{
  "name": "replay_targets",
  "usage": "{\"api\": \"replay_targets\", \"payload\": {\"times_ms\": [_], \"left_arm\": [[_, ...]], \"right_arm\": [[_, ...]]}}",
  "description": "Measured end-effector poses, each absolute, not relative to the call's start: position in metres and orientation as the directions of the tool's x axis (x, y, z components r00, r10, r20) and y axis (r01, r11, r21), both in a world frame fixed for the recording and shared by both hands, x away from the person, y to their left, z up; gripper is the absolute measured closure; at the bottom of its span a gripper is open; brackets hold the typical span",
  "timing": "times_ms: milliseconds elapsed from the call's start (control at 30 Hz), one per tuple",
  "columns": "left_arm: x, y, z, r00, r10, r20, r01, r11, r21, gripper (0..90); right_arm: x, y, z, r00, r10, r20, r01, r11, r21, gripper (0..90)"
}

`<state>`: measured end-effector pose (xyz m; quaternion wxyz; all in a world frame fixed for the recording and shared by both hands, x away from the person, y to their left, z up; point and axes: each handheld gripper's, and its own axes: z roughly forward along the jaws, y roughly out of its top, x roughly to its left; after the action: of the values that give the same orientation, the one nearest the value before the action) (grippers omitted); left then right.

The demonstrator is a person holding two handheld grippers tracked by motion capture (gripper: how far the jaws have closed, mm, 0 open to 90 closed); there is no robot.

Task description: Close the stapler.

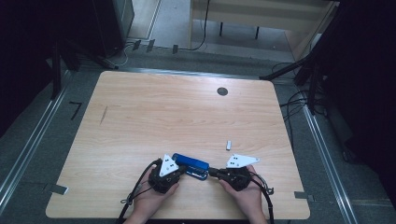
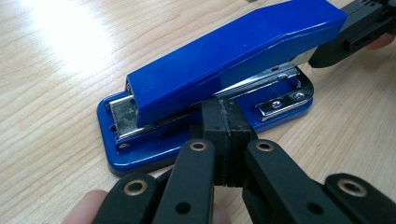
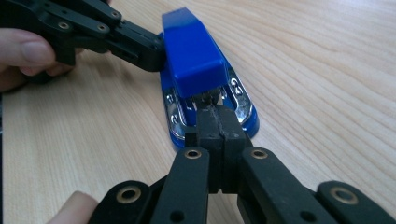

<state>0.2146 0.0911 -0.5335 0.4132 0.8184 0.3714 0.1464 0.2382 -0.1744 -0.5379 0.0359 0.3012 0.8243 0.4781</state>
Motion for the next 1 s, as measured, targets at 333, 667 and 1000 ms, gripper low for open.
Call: {"api": "replay_targets", "payload": {"times_ms": [333,667,1000], "left_arm": [[0.214,0.09,-0.534,0.68,0.73,-0.058,0.483,-0.387,0.786,90.0],[0.214,0.091,-0.533,0.682,0.729,-0.062,0.484,-0.387,0.785,90.0],[0.214,0.09,-0.533,0.696,0.717,-0.033,0.462,-0.412,0.786,90.0]], "right_arm": [[0.236,-0.174,-0.531,-0.828,0.519,0.215,0.437,0.355,0.826,90.0],[0.234,-0.172,-0.521,-0.832,0.52,0.191,0.405,0.336,0.85,90.0],[0.232,-0.165,-0.507,-0.834,0.528,0.16,0.363,0.305,0.88,90.0]]}}
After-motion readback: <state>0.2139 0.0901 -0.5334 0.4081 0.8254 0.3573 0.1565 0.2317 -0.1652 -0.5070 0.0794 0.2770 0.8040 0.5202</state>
